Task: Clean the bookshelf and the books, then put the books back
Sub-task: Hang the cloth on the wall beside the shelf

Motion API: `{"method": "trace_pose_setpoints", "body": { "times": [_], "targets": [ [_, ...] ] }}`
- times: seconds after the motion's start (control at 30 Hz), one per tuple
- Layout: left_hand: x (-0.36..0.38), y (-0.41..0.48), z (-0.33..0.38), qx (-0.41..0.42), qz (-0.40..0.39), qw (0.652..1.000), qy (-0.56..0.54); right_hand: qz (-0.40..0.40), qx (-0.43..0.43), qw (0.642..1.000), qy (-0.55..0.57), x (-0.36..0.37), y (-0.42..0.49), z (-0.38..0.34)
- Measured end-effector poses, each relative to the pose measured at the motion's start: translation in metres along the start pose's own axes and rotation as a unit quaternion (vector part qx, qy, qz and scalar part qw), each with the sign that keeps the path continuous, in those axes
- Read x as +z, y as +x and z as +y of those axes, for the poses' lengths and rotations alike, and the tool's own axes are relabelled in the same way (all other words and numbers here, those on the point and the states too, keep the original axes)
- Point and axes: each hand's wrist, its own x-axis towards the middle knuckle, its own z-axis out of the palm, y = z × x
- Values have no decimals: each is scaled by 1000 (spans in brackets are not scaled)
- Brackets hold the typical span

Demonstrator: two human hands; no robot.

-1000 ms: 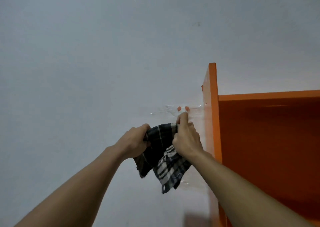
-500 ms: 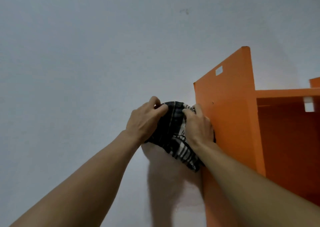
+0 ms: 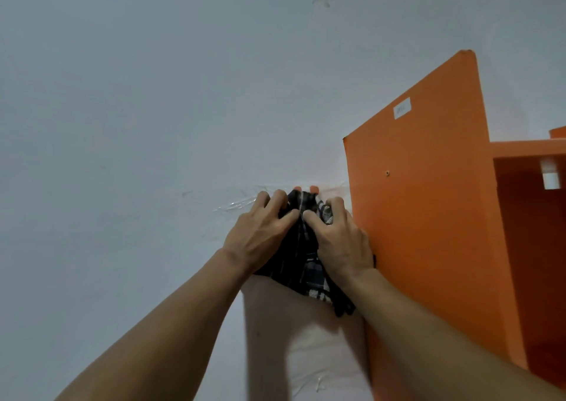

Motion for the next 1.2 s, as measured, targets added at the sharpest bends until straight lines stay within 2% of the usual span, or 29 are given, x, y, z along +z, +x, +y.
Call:
{"method": "trace_pose_setpoints", "body": {
  "times": [0.07,0.2,0.3,0.37,0.53,0.6,0.7,0.87,1.0,1.13,1.2],
  "targets": [
    [6,-7,4,-9,-2,1000,-16,-6,15,999,28,6,-6,2],
    [12,-18,13,-82,3,993,-90,-38,106,990,85,12,-2,0],
    [11,-22,13,-104,-17,986,-127,-75,110,987,87,8,2,-1],
    [8,-24,9,-132,-23,982,-133,-64,126,984,106,6,4,-2],
    [-6,-23,10,-220,-70,963,-138,-35,57,991,112,9,1,-1],
    [-11,-22,14,-216,-82,968,-101,-52,91,982,155,9,2,0],
    [-15,-21,22,-168,-99,979,-61,-91,161,967,175,8,2,3],
    [-12,-27,36,-151,-83,982,-76,-101,237,933,252,5,-5,0],
    [-15,-30,61,-255,-113,939,-200,-136,306,892,303,3,-14,0],
    [-10,-35,62,-289,-159,895,-299,-184,326,855,359,-9,-24,-1],
    [-11,-36,56,-280,-180,891,-308,-195,292,873,338,-14,-26,0]
  ]
}}
